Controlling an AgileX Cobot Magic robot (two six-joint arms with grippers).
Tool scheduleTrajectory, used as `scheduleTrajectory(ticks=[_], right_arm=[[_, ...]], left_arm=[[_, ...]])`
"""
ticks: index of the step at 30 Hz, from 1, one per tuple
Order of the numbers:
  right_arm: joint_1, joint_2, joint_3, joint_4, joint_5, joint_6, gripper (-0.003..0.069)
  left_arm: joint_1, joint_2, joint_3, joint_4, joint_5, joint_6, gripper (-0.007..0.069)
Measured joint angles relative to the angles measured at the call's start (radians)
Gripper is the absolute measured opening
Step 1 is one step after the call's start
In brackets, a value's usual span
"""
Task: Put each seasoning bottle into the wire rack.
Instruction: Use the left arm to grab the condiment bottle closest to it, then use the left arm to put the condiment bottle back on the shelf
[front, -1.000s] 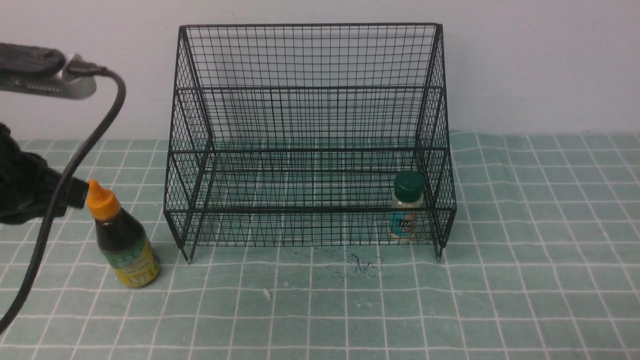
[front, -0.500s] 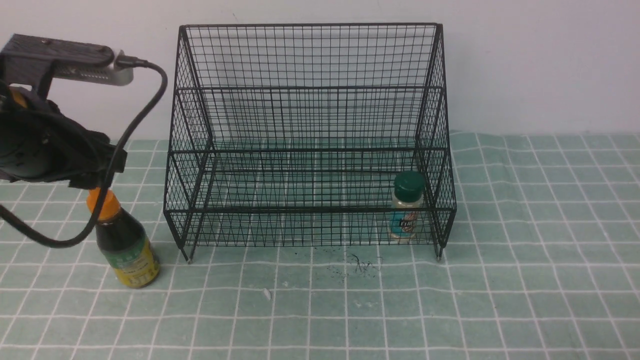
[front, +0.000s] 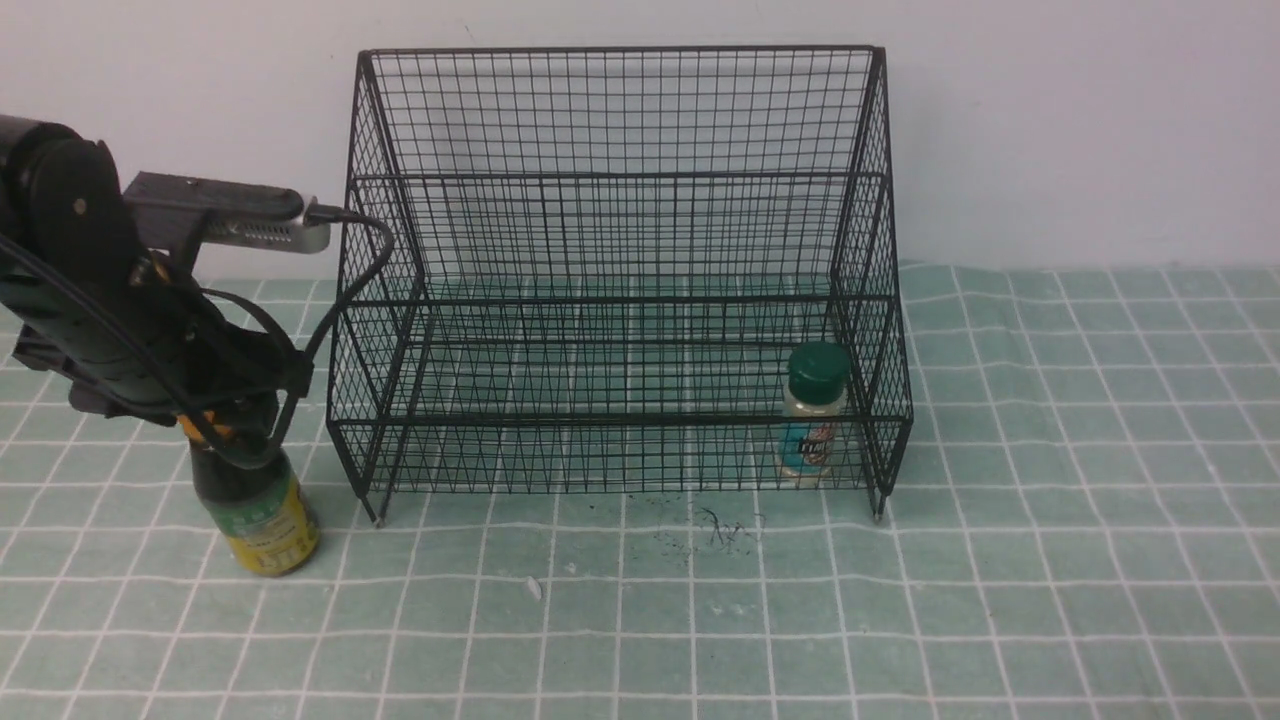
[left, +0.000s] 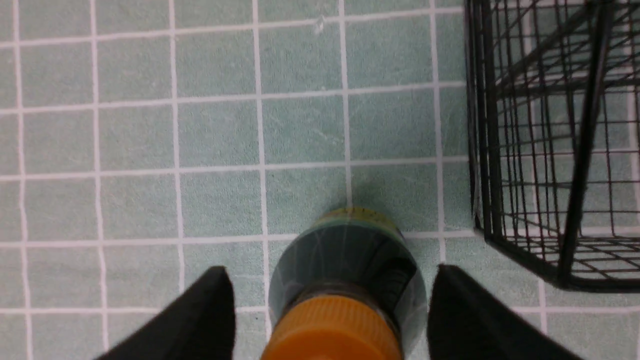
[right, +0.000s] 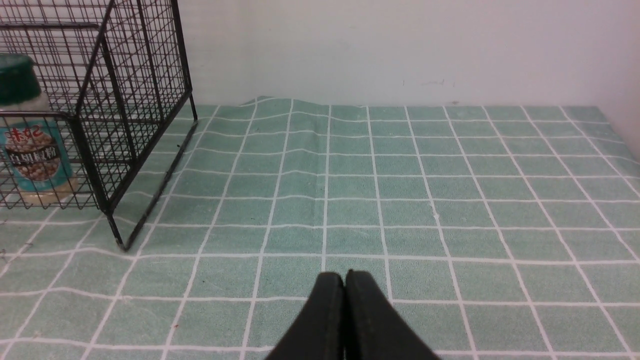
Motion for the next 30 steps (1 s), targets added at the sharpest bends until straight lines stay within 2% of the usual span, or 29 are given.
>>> scheduleTrajectory(ticks=[1,9,14,18,24,30], right_arm=[[0.000,0.000,0.000,0.000,0.000,0.000,-0.0013],[0.000,0.000,0.000,0.000,0.000,0.000,-0.0013],[0.000,0.000,0.000,0.000,0.000,0.000,-0.0013],[0.000,0.000,0.000,0.000,0.000,0.000,-0.0013],[0.000,0.000,0.000,0.000,0.000,0.000,-0.0013],[0.000,0.000,0.000,0.000,0.000,0.000,-0.0013]], left_arm=[[0.000,0.003,0.000,-0.002,0.012,-0.002,0.0290],[0.000,-0.048,-0.019,0.029,0.105,-0.002,0.0308],[-0.011,-0.176,-0.165,0.012,0.221,-0.002,0.0309],[-0.077,-0.232,-0.307,-0.027,0.276,0.000,0.0309],[-0.199,-0.201,-0.399,-0.068,0.258,0.000,0.0309],[-0.233,-0.068,-0.407,-0.066,0.174,-0.002,0.0308]])
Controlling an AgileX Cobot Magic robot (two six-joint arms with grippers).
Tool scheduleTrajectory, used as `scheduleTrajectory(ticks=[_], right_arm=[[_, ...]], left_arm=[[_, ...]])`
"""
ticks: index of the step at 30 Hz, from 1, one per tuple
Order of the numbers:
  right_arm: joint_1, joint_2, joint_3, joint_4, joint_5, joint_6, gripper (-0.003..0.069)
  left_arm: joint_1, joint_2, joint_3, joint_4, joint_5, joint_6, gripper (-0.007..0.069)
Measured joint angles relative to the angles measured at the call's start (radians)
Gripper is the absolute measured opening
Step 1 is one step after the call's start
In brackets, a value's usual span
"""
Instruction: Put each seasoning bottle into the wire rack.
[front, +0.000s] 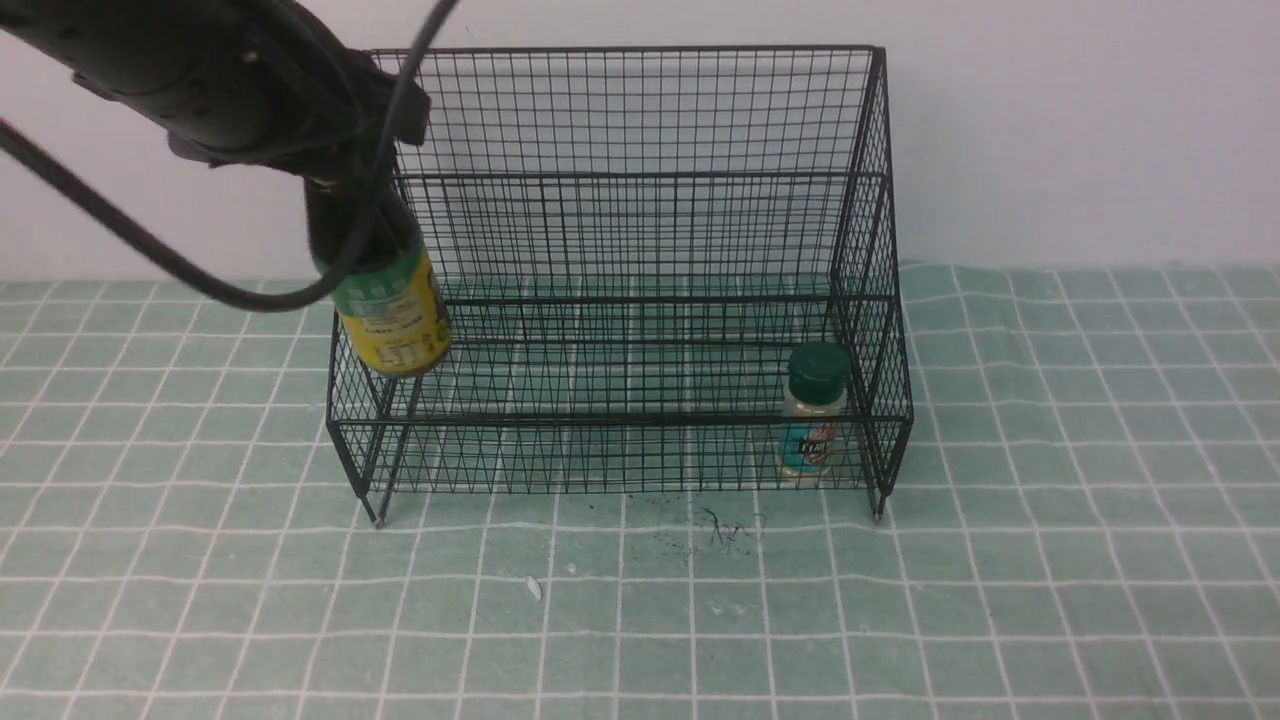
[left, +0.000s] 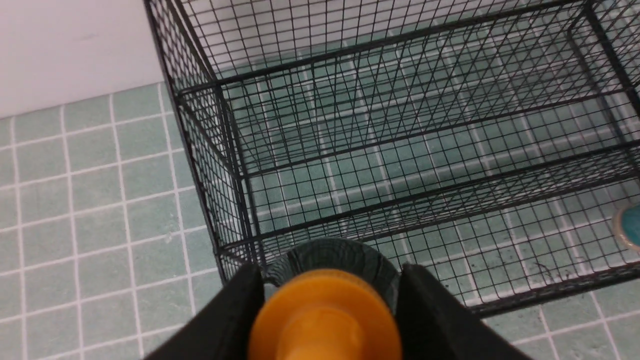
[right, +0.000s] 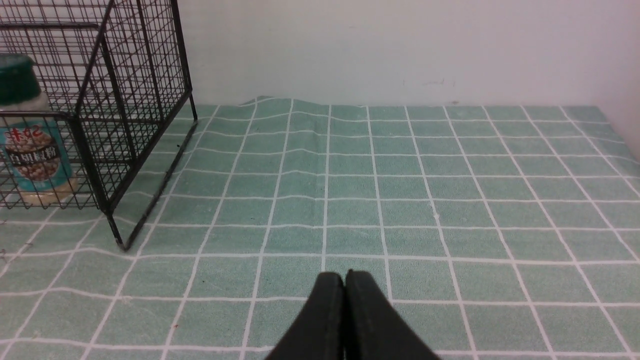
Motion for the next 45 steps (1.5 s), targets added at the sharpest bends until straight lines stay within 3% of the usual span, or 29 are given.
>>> scheduleTrajectory(ticks=[8,23,31,35,38,42,45], right_arm=[[0.000,0.000,0.000,0.000,0.000,0.000,-0.0013],[0.000,0.000,0.000,0.000,0.000,0.000,-0.0013],[0.000,0.000,0.000,0.000,0.000,-0.017,-0.0013],[0.000,0.000,0.000,0.000,0.000,-0.016,-0.0013],[0.000,0.000,0.000,0.000,0.000,-0.016,-0.0013],[0.000,0.000,0.000,0.000,0.000,-0.016,-0.0013],[0.000,0.000,0.000,0.000,0.000,-0.016,-0.0013]], left_arm=[[-0.001,0.124,0.000,0.005,-0.043,0.000,0.0308],[-0.002,0.243,-0.003,0.005,0.044,0.000,0.0304],[-0.002,0.205,-0.003,0.005,0.067,0.000,0.0472],[-0.002,0.139,-0.003,0.005,0.076,0.000,0.0475],[-0.002,0.036,-0.003,0.005,0.116,0.000,0.0377],[-0.002,-0.137,0.012,0.005,0.195,0.000,0.0132],[-0.002,-0.308,0.095,0.005,0.203,0.000,0.0023]])
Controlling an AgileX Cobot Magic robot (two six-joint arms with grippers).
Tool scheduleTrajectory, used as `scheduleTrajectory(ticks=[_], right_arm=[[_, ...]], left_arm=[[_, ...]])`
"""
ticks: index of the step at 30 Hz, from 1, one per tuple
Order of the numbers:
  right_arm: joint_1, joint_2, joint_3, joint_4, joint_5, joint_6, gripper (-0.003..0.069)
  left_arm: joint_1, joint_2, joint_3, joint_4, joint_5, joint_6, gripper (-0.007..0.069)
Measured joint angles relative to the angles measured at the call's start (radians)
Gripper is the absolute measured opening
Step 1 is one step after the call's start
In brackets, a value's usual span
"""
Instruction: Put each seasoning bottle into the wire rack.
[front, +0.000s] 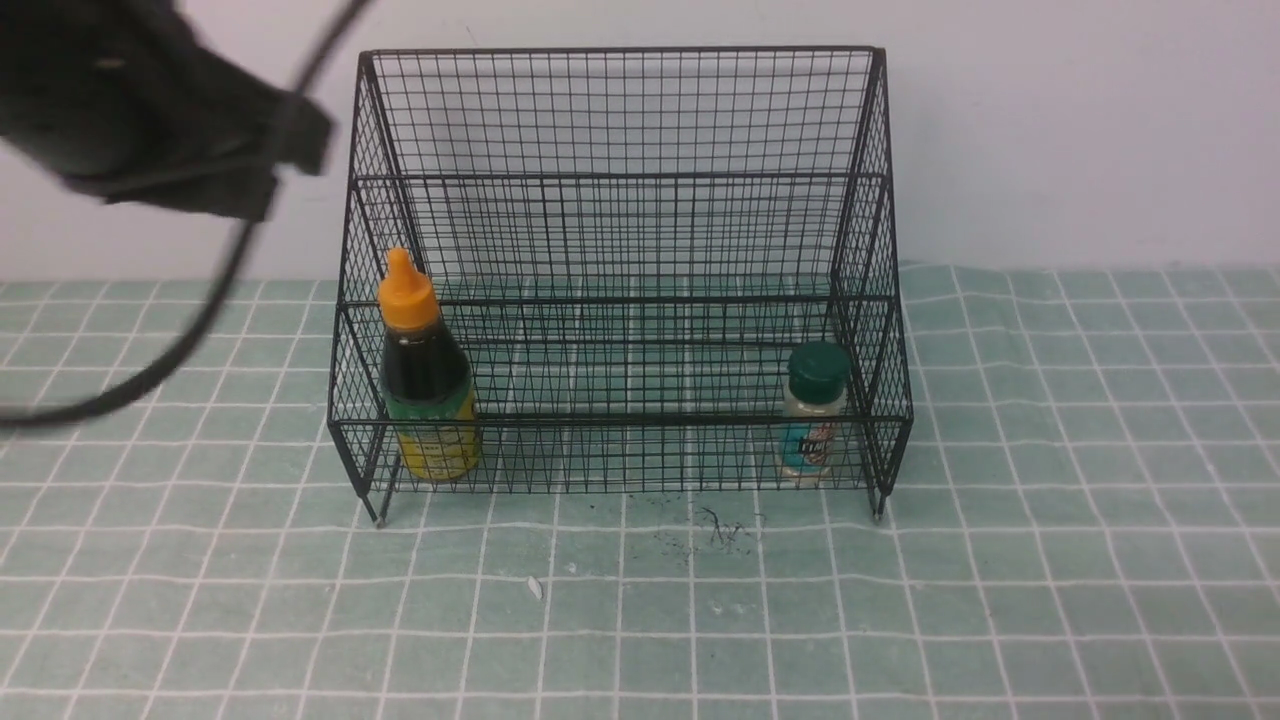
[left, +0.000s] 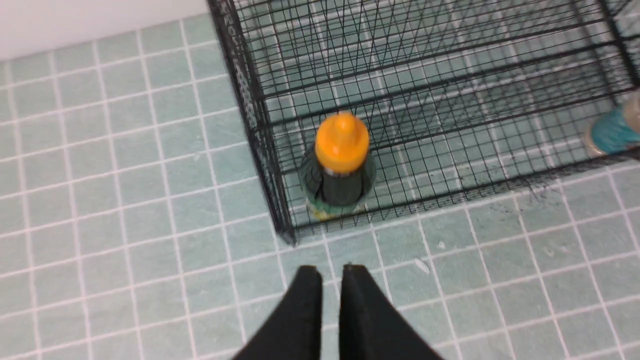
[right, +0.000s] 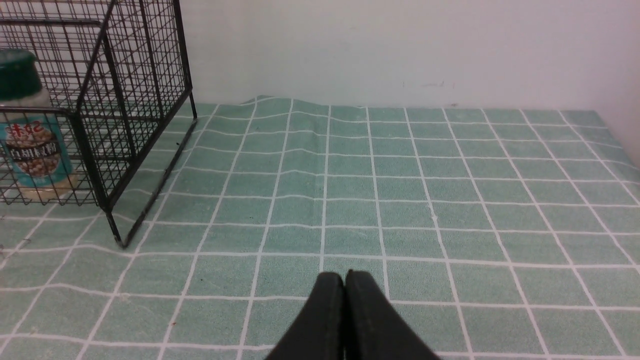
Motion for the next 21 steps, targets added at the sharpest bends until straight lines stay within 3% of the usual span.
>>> scheduleTrajectory(ticks=[5,14,21], right_arm=[[0.000,0.000,0.000,0.000,0.000,0.000,-0.0013],[0.000,0.000,0.000,0.000,0.000,0.000,-0.0013],[0.000,0.000,0.000,0.000,0.000,0.000,-0.0013]], left_arm=[[0.000,-0.317,0.267,0.002,-0.160,-0.007,-0.0006],[0.000,-0.871,0.826,-0.013,-0.667,-0.073,-0.0006],[0.000,-0.983,0.995,-0.037,-0.774,-0.088,-0.0006]])
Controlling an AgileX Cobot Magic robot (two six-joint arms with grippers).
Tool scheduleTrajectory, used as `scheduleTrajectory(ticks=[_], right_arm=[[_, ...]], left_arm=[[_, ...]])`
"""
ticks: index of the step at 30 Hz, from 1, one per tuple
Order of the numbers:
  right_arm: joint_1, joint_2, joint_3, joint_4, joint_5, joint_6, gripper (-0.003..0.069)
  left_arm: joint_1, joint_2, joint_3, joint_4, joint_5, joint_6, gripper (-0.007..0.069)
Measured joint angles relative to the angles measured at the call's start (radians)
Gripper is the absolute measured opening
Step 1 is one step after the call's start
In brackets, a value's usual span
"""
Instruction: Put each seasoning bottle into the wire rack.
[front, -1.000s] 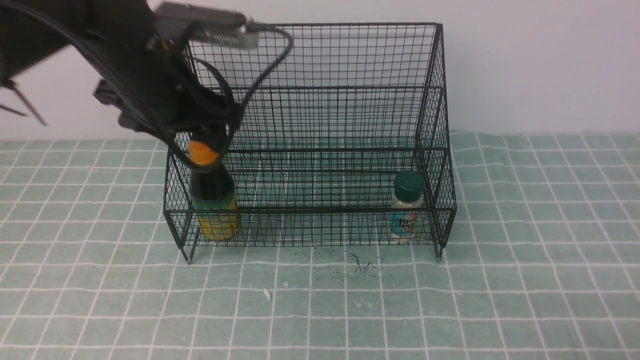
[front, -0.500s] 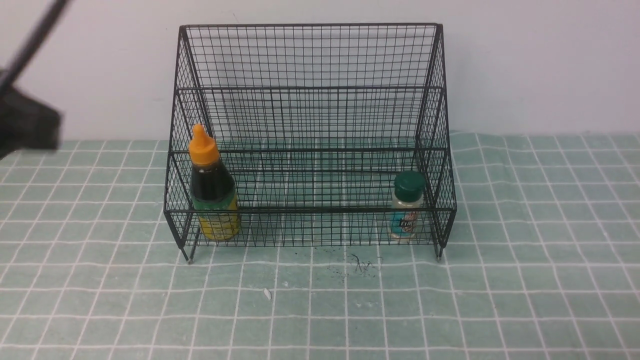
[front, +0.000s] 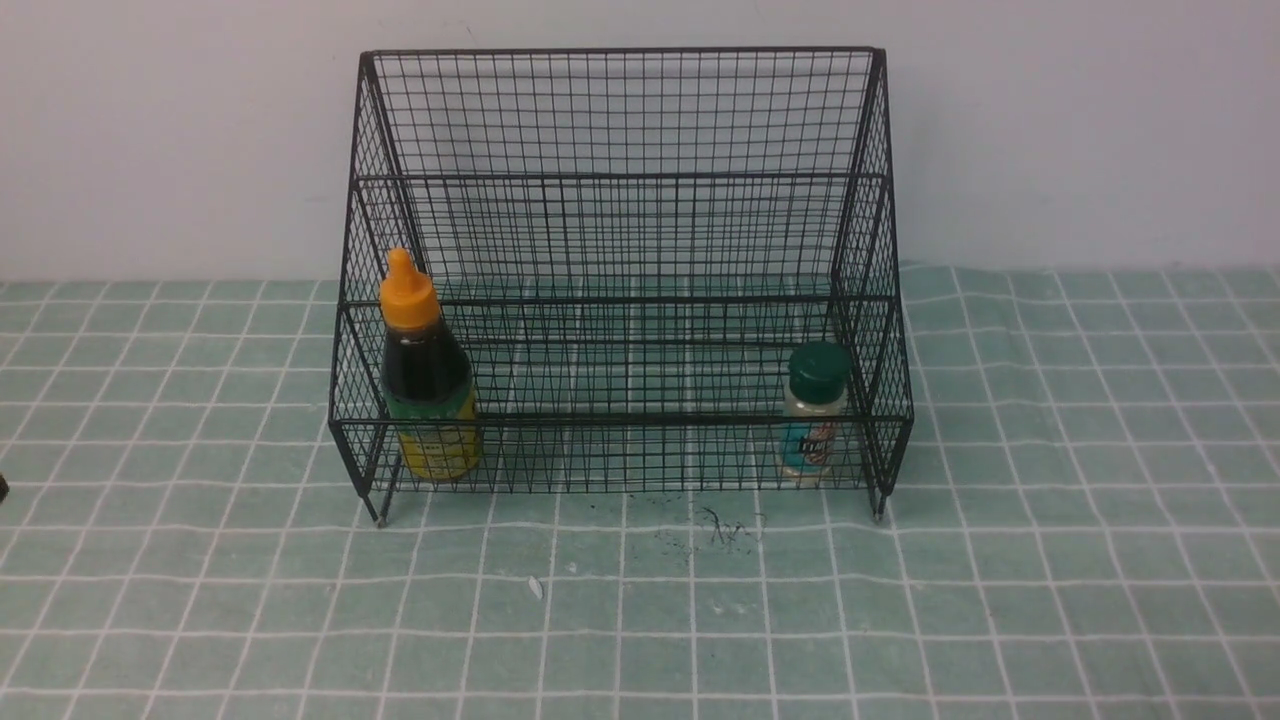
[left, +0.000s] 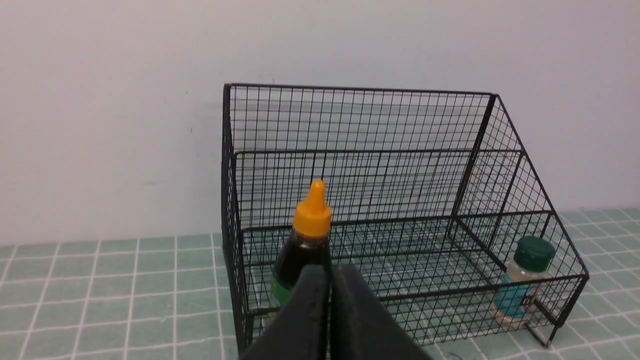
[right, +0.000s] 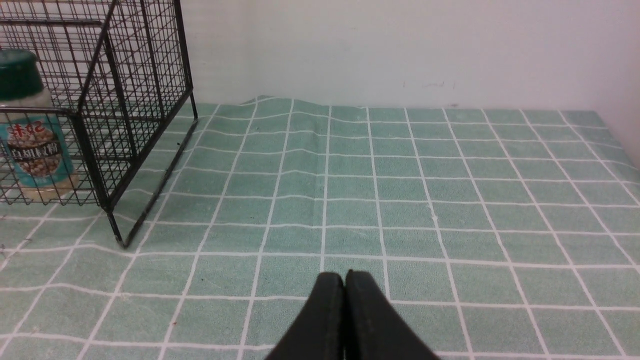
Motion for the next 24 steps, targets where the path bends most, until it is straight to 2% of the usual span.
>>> scheduleTrajectory(ticks=[17,20,24], right_arm=[[0.000,0.000,0.000,0.000,0.000,0.000,-0.0013],[0.000,0.000,-0.001,0.000,0.000,0.000,-0.0013],[0.000,0.000,-0.001,0.000,0.000,0.000,-0.0013]], left_arm=[[0.000,-0.004,0.018,0.019,0.055,0.007,-0.0006],[0.007,-0.023,0.037,0.009,0.060,0.034,-0.0006],[0.071,-0.108,0.125,-0.040,0.059,0.138,-0.0006]])
